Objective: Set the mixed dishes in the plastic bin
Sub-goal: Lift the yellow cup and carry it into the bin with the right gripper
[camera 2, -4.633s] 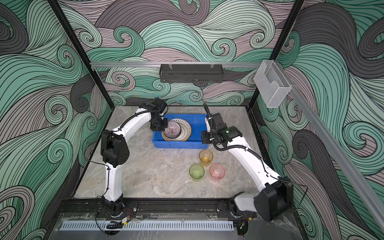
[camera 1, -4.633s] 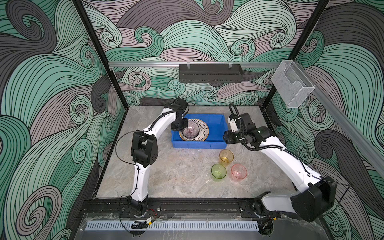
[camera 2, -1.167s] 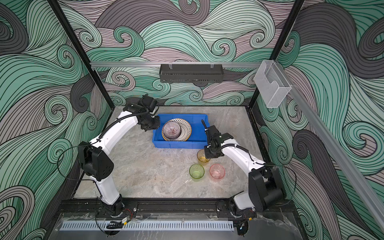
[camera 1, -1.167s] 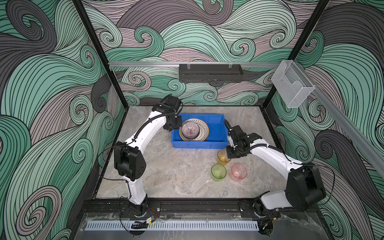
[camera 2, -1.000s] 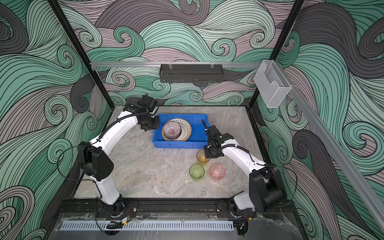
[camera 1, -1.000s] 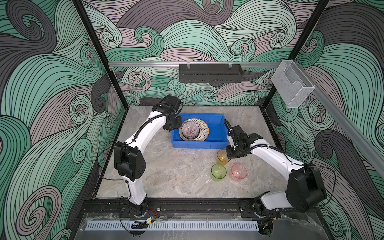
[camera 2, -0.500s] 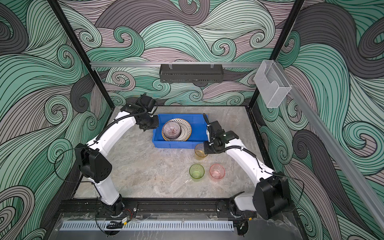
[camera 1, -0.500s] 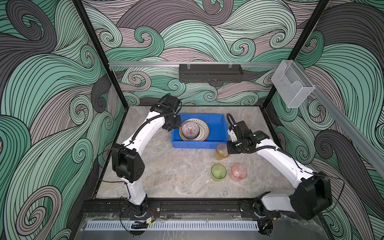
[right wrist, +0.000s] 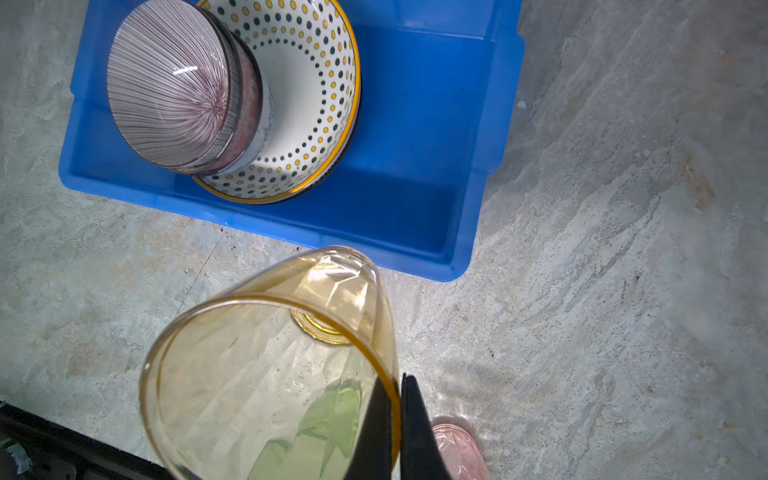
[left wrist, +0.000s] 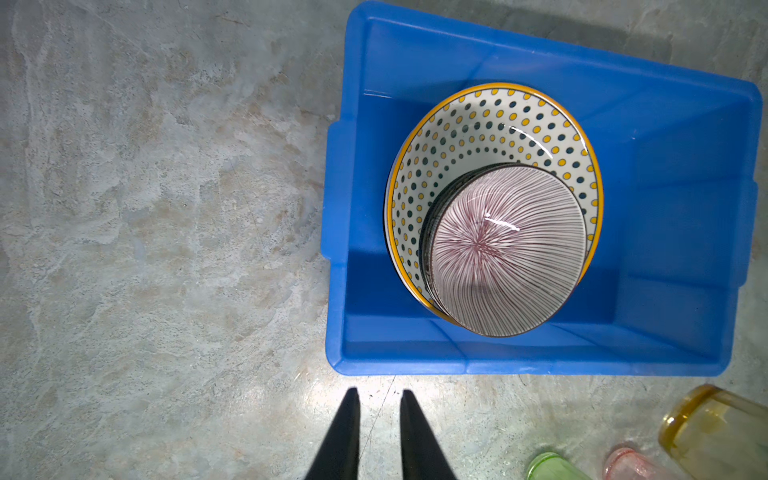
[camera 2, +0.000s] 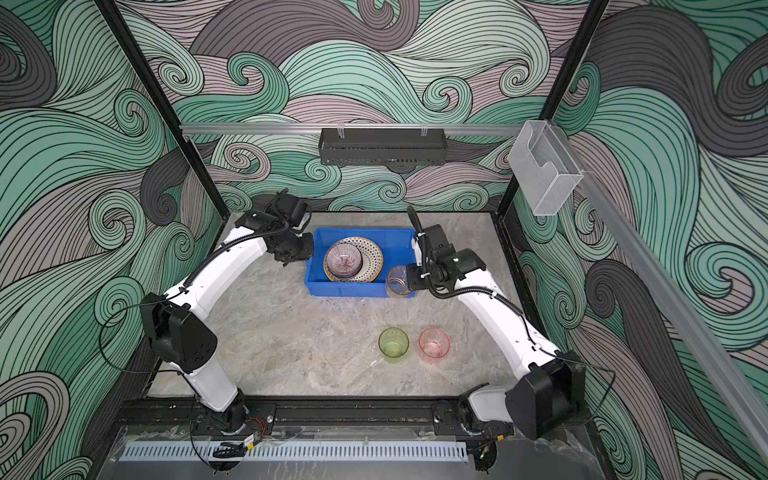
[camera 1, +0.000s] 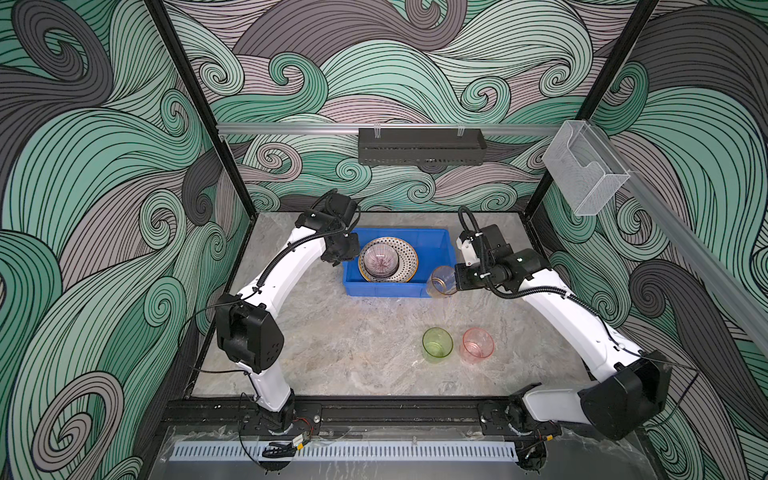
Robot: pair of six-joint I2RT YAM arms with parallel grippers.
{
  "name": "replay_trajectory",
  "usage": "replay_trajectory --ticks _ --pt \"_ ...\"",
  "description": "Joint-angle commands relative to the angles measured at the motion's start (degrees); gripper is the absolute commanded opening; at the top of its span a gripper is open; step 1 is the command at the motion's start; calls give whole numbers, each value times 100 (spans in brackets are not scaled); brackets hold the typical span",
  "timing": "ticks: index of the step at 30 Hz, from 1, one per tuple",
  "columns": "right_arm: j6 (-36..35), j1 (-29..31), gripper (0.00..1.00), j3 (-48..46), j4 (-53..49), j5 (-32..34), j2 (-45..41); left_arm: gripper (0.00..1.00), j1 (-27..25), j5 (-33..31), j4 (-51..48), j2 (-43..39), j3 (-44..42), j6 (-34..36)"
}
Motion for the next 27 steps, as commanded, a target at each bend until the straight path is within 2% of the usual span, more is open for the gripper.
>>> replay_trajectory --ticks 1,19,27 --pt "-141 -28 0 302 -20 236 201 22 88 -122 64 -203 11 -6" --pt "-355 -68 0 1441 65 399 1612 22 249 -201 195 -381 -205 41" --pt "-384 -187 0 1584 130 335 2058 22 319 -149 259 -346 -254 40"
